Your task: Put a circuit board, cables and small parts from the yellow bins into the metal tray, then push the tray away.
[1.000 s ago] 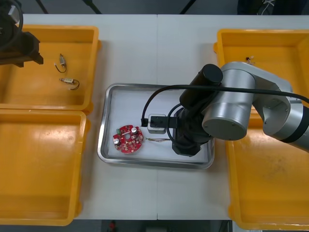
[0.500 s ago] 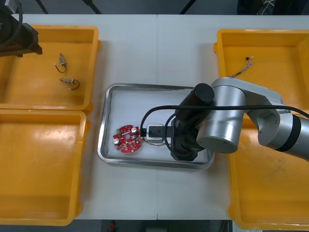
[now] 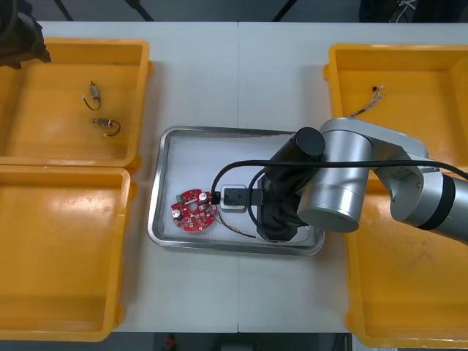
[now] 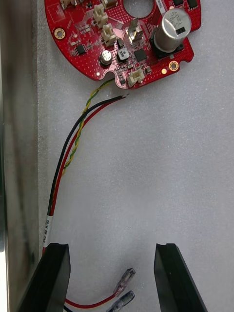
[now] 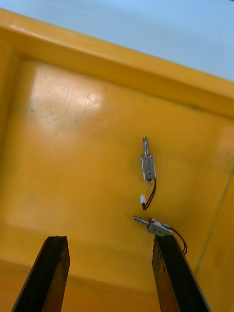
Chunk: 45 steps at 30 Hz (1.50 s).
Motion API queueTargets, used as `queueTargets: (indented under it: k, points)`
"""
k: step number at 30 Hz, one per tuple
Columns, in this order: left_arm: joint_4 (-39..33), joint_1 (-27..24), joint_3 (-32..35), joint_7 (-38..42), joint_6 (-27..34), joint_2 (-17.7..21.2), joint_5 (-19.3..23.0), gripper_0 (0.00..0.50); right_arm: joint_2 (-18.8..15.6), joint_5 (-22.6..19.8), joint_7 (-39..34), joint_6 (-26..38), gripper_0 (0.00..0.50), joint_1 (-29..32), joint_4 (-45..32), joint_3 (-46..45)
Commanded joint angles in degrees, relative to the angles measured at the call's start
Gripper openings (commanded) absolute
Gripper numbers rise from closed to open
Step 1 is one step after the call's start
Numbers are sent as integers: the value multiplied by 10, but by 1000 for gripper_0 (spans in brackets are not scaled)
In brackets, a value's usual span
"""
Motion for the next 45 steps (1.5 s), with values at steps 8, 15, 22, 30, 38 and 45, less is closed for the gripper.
queueTargets:
  k: [8, 15, 22, 30, 38, 45]
  points:
    - [66, -60, 15, 43, -48, -73, -83, 500, -24, -73, -30, 65, 500, 4, -74, -87]
    - [83, -59, 13, 55, -73, -110, -134, 500, -45, -159, -110, 150, 500, 4, -88, -189]
    - [130, -66, -30, 68, -142, -129, -152, 500, -79, -214, -218, 226, 500, 13, -88, -293]
    - [203, -78, -59, 72, -209, -162, -159, 500, -106, -217, -319, 255, 500, 70, -90, -414]
    - [243, -81, -88, 76, -260, -188, -172, 500, -119, -181, -419, 272, 500, 107, -90, -486]
    - [249, -81, -135, 80, -261, -196, -177, 500, -124, -119, -517, 276, 500, 105, -63, -486]
